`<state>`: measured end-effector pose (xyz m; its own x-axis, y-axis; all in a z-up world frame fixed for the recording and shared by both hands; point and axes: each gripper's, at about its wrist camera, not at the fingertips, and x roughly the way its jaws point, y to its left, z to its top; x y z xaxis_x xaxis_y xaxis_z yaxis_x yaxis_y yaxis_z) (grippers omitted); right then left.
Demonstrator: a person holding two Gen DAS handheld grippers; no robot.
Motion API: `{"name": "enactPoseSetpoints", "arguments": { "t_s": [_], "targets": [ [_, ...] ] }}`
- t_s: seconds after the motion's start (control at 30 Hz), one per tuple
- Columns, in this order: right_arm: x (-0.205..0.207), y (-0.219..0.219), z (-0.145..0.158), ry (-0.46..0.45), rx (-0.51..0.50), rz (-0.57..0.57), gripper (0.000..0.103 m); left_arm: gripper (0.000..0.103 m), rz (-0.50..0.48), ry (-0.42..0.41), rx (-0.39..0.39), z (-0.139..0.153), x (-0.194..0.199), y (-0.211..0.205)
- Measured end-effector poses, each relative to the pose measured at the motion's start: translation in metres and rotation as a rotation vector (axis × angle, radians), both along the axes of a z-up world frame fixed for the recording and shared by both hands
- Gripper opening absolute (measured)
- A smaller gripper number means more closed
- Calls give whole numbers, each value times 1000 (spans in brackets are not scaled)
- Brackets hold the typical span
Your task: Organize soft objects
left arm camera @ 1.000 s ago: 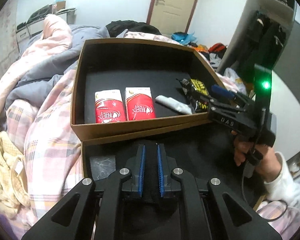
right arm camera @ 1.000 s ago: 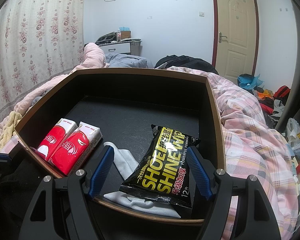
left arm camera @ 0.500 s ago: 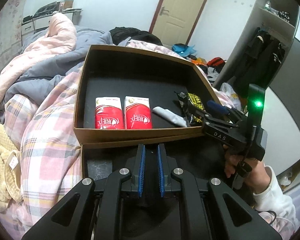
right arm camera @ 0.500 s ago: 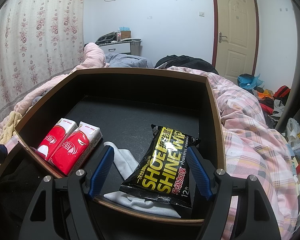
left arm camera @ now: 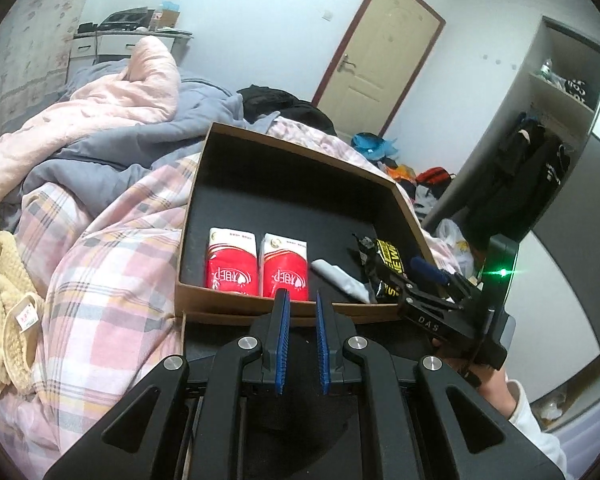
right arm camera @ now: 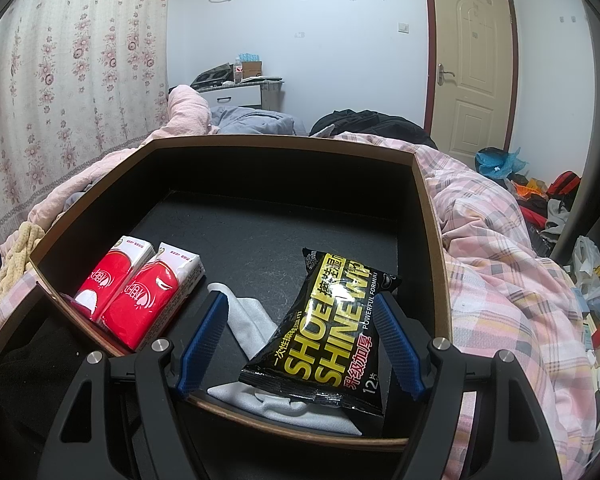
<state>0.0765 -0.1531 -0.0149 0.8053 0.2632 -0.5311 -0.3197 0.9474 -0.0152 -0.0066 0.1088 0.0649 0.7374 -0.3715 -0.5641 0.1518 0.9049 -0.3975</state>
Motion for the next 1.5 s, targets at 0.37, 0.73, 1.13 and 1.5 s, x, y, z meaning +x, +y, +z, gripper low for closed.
{"name": "enactPoseSetpoints", "arguments": {
  "t_s": [0.37, 0.73, 1.13, 1.5],
  "targets": [
    [0, 0, 0, 0, -1, 0, 73, 13, 111, -78, -112, 10, -8, 23],
    [0, 0, 0, 0, -1, -1, 73, 103, 110, -41, -124, 0, 0, 24],
    [0, 0, 0, 0, -1, -1, 73, 103, -55, 48, 137, -13, 9, -25],
    [0, 0, 0, 0, -1, -1, 73, 103, -8, -214, 309, 4, -21, -44]
  ]
}}
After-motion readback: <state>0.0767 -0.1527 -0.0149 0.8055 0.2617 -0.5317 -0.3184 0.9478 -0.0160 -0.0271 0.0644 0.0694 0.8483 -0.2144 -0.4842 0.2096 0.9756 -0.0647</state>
